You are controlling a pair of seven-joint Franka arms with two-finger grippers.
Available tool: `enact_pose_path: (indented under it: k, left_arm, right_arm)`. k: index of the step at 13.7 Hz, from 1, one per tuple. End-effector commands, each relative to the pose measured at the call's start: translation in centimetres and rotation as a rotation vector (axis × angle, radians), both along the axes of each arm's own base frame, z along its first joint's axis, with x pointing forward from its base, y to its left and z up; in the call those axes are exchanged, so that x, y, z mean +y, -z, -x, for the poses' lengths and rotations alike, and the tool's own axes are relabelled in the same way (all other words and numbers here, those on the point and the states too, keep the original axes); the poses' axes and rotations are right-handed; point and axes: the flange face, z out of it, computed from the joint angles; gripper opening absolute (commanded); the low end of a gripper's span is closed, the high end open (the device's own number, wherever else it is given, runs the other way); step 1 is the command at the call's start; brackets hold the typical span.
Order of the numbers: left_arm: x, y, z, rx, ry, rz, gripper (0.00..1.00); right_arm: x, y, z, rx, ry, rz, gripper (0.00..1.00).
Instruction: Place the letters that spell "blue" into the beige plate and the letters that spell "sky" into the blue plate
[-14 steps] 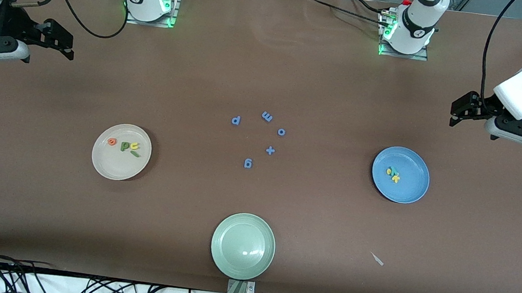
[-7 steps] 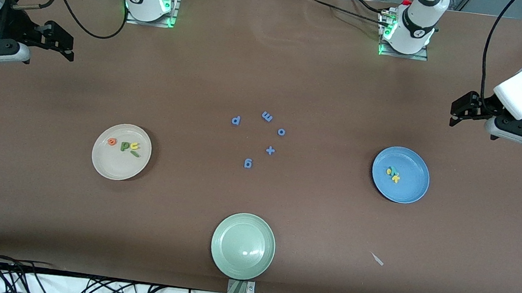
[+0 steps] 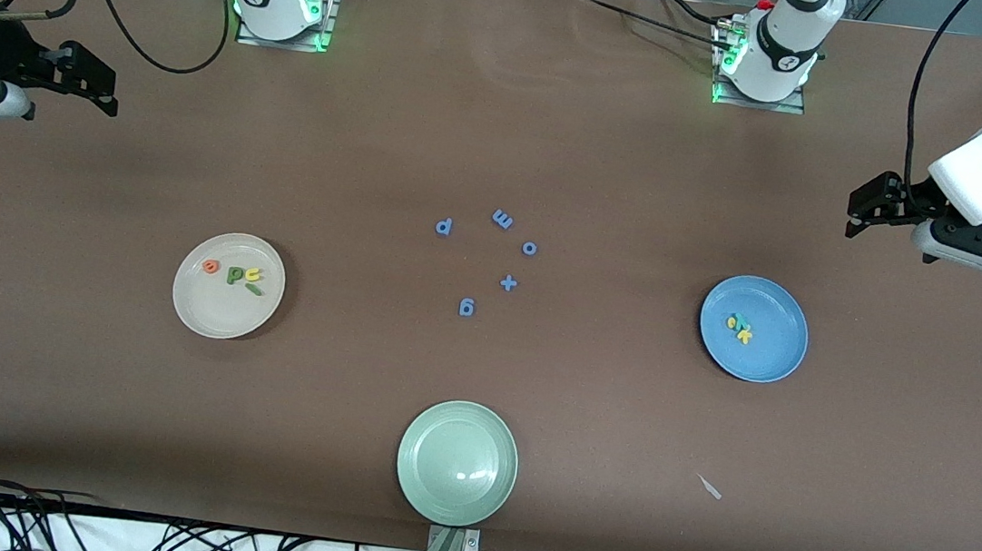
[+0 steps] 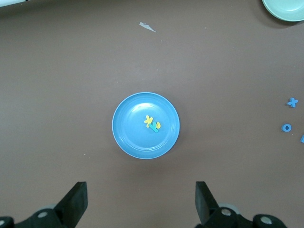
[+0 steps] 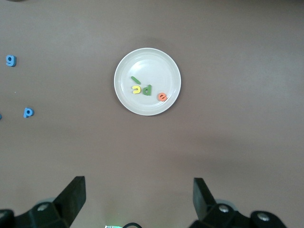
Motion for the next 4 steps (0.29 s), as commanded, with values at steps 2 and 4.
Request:
enact_pose_path:
  k: [2, 4]
  left_arm:
    - [0.21, -0.51, -0.25, 0.003, 0.003, -0.025, 1.00]
    - [0.21, -0.51, -0.25, 0.003, 0.003, -0.025, 1.00]
  right_arm:
    - [0.16, -0.32, 0.09, -0.005, -0.015, 0.008, 1.00]
    - [0.25, -0.32, 0.09, -0.005, -0.015, 0.008, 1.00]
